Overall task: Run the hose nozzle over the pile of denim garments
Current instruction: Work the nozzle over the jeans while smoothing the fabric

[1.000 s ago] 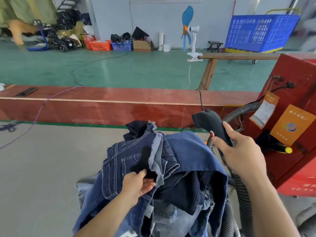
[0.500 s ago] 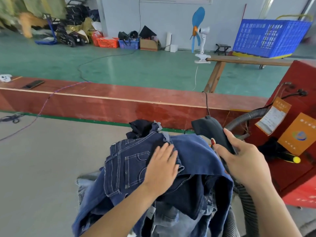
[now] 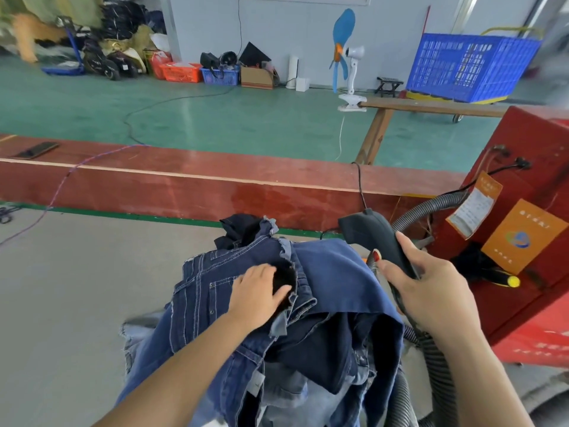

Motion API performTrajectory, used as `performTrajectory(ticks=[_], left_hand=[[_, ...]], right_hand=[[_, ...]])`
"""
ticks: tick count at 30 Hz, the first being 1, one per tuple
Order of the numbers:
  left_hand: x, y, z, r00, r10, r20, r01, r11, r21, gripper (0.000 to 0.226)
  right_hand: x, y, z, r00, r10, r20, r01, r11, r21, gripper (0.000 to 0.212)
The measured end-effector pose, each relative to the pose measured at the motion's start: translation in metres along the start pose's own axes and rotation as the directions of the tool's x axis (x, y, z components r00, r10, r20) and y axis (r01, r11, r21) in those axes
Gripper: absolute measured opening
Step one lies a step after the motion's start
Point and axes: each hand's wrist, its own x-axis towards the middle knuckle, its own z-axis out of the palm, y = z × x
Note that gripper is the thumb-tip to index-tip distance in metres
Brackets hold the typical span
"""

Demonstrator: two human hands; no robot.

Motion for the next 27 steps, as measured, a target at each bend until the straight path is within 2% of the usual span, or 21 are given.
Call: performTrajectory(ticks=[1, 3, 6, 8, 9, 11, 12, 16, 18, 22, 23, 25, 27], left_hand=[[-0.004, -0.004, 0.003, 0.999, -0.03, 0.042, 0.029, 0.999, 0.017, 0.055], [-0.013, -0.007, 0.009, 0.999, -0.037, 0.025, 0.037, 0.999, 0.018, 0.06], [-0.024, -0.004, 0.01, 0.988, -0.059, -0.139, 0.049, 0.996, -0.076, 0.063], [-0.028, 0.002, 0.008, 0.962, -0.114, -0.247, 0.055, 0.971, -0.234, 0.066], [-0.028, 0.005, 0.005, 0.95, -0.192, -0.248, 0.085, 0.919, -0.384, 0.067], [-0.025, 0.014, -0.003, 0.92, -0.376, -0.113, 0.197, 0.691, -0.695, 0.072], [-0.021, 0.015, -0.007, 0.906, -0.421, -0.031, 0.245, 0.583, -0.775, 0.073], [-0.016, 0.017, -0.01, 0.893, -0.433, 0.12, 0.299, 0.371, -0.879, 0.06], [-0.022, 0.018, -0.008, 0.927, -0.35, 0.133, 0.268, 0.375, -0.888, 0.056], [-0.025, 0.013, -0.006, 0.979, -0.172, 0.113, 0.185, 0.497, -0.848, 0.028], [-0.026, 0.013, -0.005, 0.982, -0.141, 0.126, 0.181, 0.512, -0.84, 0.028], [-0.027, 0.014, 0.0, 0.978, -0.149, 0.148, 0.204, 0.499, -0.842, 0.035], [-0.028, 0.015, 0.008, 0.96, -0.22, 0.171, 0.249, 0.402, -0.881, 0.037]], right_hand=[[0.0, 0.001, 0.0, 1.0, 0.002, 0.008, -0.002, 1.0, -0.005, 0.054], [0.001, 0.002, 0.0, 1.0, 0.008, 0.016, -0.008, 1.0, -0.009, 0.055], [0.001, 0.002, 0.0, 1.0, 0.013, 0.018, -0.013, 1.0, -0.005, 0.055], [0.001, 0.002, 0.0, 1.0, 0.009, 0.016, -0.009, 1.0, 0.0, 0.055], [0.0, 0.001, 0.0, 1.0, 0.004, 0.013, -0.004, 1.0, -0.001, 0.055], [-0.001, 0.0, 0.0, 1.0, -0.009, 0.01, 0.009, 1.0, -0.002, 0.054], [-0.001, -0.001, 0.001, 1.0, -0.014, 0.013, 0.014, 1.0, 0.0, 0.054], [-0.002, -0.003, 0.003, 0.999, -0.01, 0.047, 0.009, 1.0, 0.02, 0.056], [-0.002, -0.004, 0.004, 0.998, -0.011, 0.065, 0.008, 0.999, 0.043, 0.056], [-0.003, -0.003, 0.003, 0.995, -0.032, 0.092, 0.025, 0.996, 0.084, 0.058], [-0.003, -0.003, 0.003, 0.994, -0.033, 0.105, 0.022, 0.995, 0.102, 0.057], [-0.007, -0.002, 0.002, 0.988, -0.029, 0.149, 0.004, 0.986, 0.165, 0.052], [-0.01, -0.003, 0.003, 0.98, -0.03, 0.199, -0.017, 0.973, 0.23, 0.044]])
